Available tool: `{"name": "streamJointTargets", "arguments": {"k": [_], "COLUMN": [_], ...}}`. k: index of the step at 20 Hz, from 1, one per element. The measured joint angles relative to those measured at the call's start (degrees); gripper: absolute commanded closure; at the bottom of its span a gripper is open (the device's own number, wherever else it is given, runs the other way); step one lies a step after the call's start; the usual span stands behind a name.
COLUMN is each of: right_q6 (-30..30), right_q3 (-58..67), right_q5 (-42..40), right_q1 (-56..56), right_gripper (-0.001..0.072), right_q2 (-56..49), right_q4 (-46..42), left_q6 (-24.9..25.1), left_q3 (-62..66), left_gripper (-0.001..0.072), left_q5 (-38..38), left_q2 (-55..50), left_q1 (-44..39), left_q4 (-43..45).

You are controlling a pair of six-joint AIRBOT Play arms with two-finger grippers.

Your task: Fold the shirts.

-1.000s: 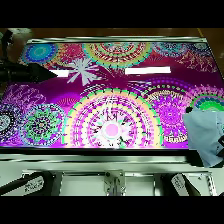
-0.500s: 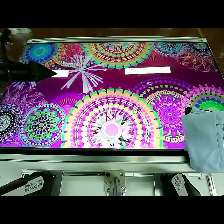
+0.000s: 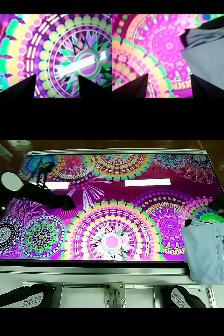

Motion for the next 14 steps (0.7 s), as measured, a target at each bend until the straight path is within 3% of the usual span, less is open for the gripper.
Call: {"name": "streamJointTargets", "arguments": {"k": [7, 14], "right_q6": [-1.2, -0.5], "right_q3": [-2.1, -2.3], "right_q5": [4.0, 4.1], "right_q1": [17.0, 20.3], "right_gripper": [0.0069, 0.0069], "right_q2": [-10.0, -11.8], "right_q4": [1.2, 2.6], "left_q6": [-4.9, -5.6], "left_q3": [0.0, 0.0], "left_gripper": [0.0113, 0.0113], "left_q5": [-8.3, -5.1], "left_q2": [-2.9, -3.8], "left_q1": [-4.3, -4.7], "left_q4": [10.8, 12.7]}}
